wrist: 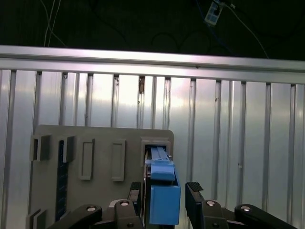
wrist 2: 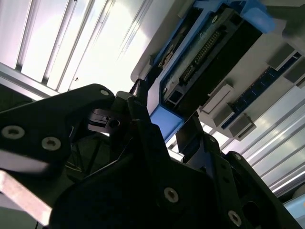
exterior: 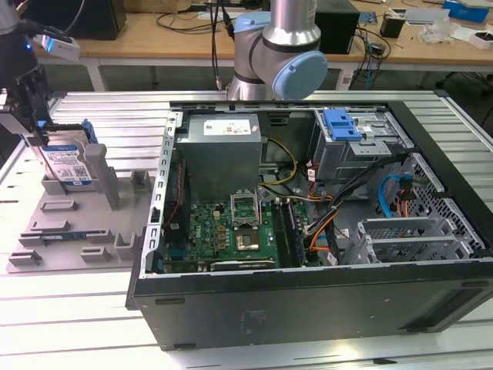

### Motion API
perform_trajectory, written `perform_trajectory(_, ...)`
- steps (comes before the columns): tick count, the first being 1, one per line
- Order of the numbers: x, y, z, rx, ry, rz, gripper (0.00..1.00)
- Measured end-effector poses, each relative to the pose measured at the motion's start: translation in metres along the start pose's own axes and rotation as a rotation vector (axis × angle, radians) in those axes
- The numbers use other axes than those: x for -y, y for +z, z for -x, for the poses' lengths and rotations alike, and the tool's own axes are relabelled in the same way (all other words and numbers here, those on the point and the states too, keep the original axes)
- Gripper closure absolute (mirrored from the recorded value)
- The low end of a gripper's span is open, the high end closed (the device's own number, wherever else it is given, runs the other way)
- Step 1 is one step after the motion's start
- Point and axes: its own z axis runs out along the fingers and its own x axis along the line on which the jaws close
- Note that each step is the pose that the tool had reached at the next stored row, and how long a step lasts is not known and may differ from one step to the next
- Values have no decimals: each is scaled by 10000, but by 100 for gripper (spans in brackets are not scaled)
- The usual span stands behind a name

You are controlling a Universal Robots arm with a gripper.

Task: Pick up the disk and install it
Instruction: 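Pick up the disk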

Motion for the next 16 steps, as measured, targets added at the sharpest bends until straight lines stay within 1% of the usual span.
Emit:
perform_trajectory(9, -6, 30, 0, 21, -2, -2, 50)
perform_trajectory(11, -10, 30, 0, 33, -2, -1, 52)
perform_trajectory(12, -11, 31, 0, 39, -2, -2, 59)
perform_trajectory(16, -15, 34, 0, 51, -3, -2, 59)
